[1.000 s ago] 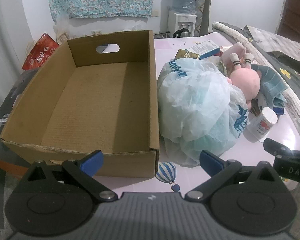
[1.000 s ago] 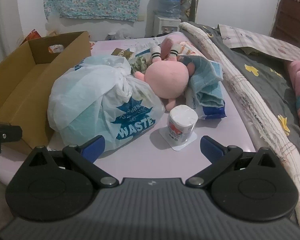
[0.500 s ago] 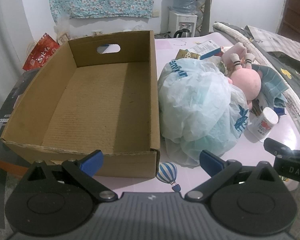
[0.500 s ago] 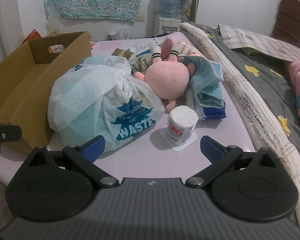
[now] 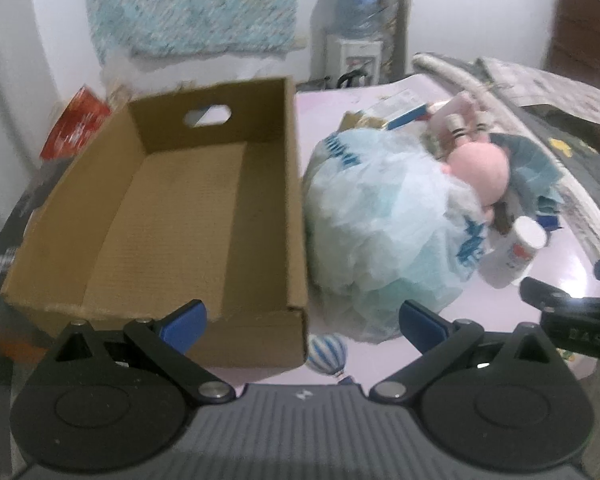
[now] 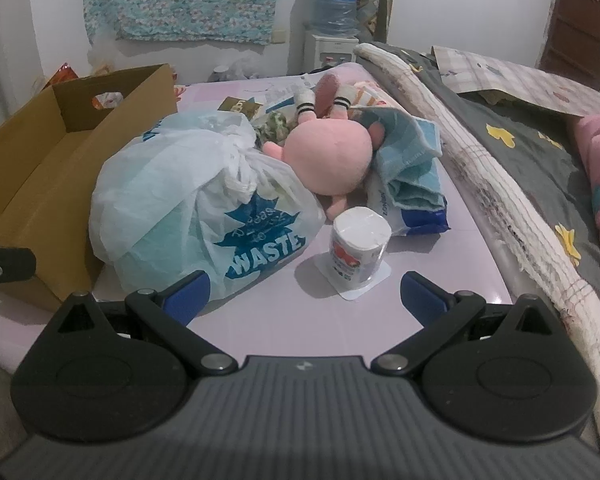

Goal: Organize soft objects

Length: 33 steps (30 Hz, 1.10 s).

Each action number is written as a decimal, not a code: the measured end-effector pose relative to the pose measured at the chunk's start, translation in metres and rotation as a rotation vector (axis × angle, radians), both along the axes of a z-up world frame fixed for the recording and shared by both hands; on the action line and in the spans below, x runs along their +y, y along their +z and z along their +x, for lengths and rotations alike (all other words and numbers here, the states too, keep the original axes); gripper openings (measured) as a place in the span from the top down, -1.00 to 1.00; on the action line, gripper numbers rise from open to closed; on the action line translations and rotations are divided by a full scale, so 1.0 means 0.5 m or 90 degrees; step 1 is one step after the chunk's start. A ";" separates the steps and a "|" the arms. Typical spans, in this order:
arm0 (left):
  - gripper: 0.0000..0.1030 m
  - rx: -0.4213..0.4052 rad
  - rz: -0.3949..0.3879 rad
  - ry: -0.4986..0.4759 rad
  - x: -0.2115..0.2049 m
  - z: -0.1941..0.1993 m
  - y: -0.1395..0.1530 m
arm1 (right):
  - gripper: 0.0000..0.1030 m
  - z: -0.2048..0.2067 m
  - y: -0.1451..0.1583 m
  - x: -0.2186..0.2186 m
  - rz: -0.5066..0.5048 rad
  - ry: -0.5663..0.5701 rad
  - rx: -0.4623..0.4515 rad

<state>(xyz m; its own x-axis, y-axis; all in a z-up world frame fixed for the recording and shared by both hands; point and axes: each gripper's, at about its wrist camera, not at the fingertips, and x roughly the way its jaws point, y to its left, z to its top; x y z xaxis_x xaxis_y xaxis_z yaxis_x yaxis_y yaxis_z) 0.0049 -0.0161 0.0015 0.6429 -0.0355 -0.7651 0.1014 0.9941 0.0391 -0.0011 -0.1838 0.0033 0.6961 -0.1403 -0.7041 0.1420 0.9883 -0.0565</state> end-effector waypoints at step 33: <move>-0.10 -0.009 -0.040 -0.295 -0.207 -0.006 -0.100 | 0.05 0.117 -0.189 -0.348 0.532 0.074 -0.070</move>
<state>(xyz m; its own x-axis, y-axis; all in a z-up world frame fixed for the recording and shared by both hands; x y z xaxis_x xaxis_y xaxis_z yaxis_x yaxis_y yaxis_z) 0.0018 -0.1198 -0.0488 0.5589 -0.3671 -0.7435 0.5347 0.8449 -0.0152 0.0575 -0.3577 -0.0914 0.7448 0.4713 -0.4724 -0.0004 0.7082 0.7060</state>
